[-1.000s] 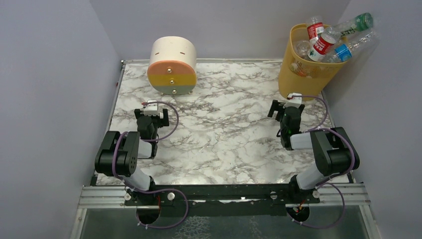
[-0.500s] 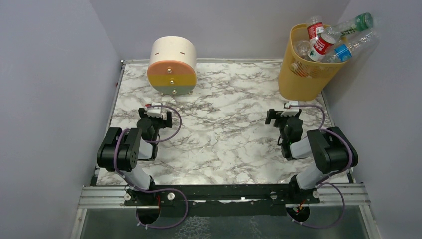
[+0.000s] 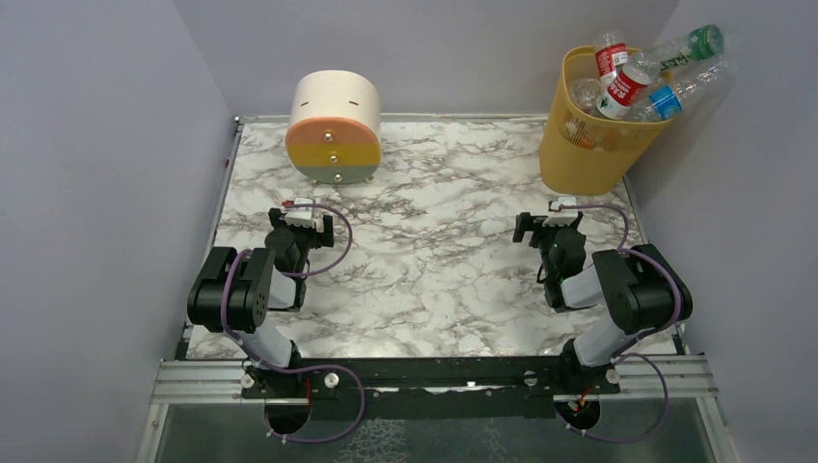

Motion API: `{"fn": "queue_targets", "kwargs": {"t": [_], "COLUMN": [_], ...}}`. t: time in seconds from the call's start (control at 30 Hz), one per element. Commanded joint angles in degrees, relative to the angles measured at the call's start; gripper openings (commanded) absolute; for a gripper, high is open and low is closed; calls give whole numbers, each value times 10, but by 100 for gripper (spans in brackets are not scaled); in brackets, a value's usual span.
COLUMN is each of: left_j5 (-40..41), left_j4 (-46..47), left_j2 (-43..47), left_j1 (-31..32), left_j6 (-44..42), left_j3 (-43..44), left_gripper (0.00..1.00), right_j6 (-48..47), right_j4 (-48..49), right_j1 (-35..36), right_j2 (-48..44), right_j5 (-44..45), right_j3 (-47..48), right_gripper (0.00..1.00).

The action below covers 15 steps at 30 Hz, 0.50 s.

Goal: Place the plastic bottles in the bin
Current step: Reset both arms

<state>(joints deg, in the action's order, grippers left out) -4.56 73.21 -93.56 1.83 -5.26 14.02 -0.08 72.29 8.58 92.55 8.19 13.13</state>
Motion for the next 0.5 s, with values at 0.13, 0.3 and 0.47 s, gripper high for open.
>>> {"fn": "queue_targets", "kwargs": {"t": [0.13,0.3,0.47], "left_j5": [-12,-11,-10], "left_j4": [22,17,18], "left_j2": [-4,-6,-3], "left_j1": [-3,-2,-2], "left_j6": [0,0,0], "left_j3": [0,3,0], "left_gripper": [99,99,99], "right_j6": [-6,-6,-6], "right_j4": [27,27,27], "right_j1": [3,3,4], "right_j2": [5,5,5], "right_j5": [-7,-7,-7], "right_j3": [4,5,4], "right_gripper": [99,99,99]}}
